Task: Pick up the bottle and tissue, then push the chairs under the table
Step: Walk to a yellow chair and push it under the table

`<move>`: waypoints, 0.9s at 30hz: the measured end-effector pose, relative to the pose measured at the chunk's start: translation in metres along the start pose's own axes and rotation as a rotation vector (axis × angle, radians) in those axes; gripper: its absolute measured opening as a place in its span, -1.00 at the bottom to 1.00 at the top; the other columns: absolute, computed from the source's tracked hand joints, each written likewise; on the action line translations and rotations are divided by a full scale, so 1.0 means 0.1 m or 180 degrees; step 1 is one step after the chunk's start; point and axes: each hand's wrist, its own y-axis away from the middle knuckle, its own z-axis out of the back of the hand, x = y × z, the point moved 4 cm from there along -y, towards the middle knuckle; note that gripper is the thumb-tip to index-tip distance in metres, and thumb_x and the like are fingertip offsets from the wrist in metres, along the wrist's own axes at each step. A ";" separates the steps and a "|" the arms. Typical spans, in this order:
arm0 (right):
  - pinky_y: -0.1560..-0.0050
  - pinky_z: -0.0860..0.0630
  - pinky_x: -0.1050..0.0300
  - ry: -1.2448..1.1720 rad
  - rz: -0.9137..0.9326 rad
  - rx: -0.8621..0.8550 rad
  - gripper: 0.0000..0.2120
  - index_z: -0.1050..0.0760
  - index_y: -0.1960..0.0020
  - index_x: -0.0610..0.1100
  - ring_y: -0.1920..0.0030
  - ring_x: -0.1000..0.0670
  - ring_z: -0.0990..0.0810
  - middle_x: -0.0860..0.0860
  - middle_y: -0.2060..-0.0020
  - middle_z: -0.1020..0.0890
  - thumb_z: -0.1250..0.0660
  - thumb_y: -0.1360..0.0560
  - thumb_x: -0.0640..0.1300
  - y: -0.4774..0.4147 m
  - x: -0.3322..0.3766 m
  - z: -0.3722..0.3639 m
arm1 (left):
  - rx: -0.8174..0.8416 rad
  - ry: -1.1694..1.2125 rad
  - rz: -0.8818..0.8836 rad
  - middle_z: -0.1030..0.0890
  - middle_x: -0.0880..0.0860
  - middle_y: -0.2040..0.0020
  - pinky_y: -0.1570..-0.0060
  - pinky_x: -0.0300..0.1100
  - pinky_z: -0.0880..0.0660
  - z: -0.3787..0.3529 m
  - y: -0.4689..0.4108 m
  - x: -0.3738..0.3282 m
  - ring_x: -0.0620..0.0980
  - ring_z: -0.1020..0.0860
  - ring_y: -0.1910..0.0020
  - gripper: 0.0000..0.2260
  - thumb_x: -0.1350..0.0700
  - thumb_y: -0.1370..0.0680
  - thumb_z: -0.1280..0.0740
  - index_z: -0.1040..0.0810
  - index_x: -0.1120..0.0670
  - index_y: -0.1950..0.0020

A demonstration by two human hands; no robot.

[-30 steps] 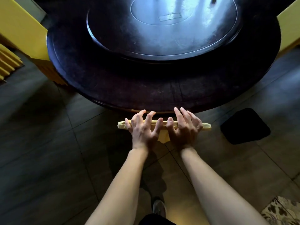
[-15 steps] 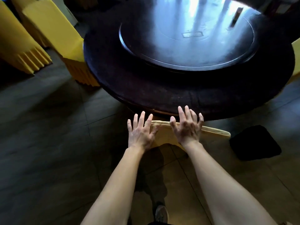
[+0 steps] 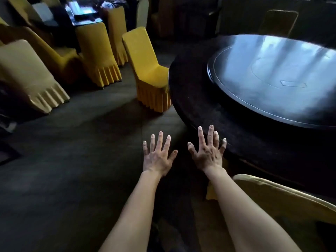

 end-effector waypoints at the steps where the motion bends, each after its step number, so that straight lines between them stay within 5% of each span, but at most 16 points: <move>1: -0.51 0.22 -0.31 -0.0004 0.0038 0.0020 -0.27 0.19 -0.61 0.10 -0.60 -0.19 0.11 -0.12 -0.60 0.23 0.05 -0.57 0.36 -0.09 0.23 -0.03 | -0.0023 0.0004 0.0051 0.27 0.01 -0.64 -0.53 0.23 0.28 0.07 -0.06 0.22 0.13 0.29 -0.60 -0.38 -0.32 -0.63 0.14 0.17 -0.12 -0.63; 12: -0.50 0.28 -0.27 -0.0017 0.0599 0.0250 -0.26 0.27 -0.60 0.13 -0.60 -0.16 0.22 -0.11 -0.58 0.31 0.07 -0.57 0.38 -0.84 2.25 -0.37 | -0.0228 0.0082 0.0662 0.34 0.00 -0.62 -0.51 0.27 0.31 0.65 -0.51 2.22 0.13 0.35 -0.59 -0.35 -0.35 -0.60 0.18 0.21 -0.11 -0.63; 27: -0.52 0.25 -0.28 -0.0140 0.1069 0.0281 -0.26 0.22 -0.61 0.12 -0.60 -0.17 0.18 -0.10 -0.60 0.25 0.04 -0.57 0.37 -2.52 3.80 -0.95 | -0.0292 0.0098 0.1150 0.37 0.02 -0.61 -0.48 0.28 0.35 1.03 -1.87 3.76 0.14 0.37 -0.58 -0.36 -0.34 -0.62 0.13 0.21 -0.13 -0.63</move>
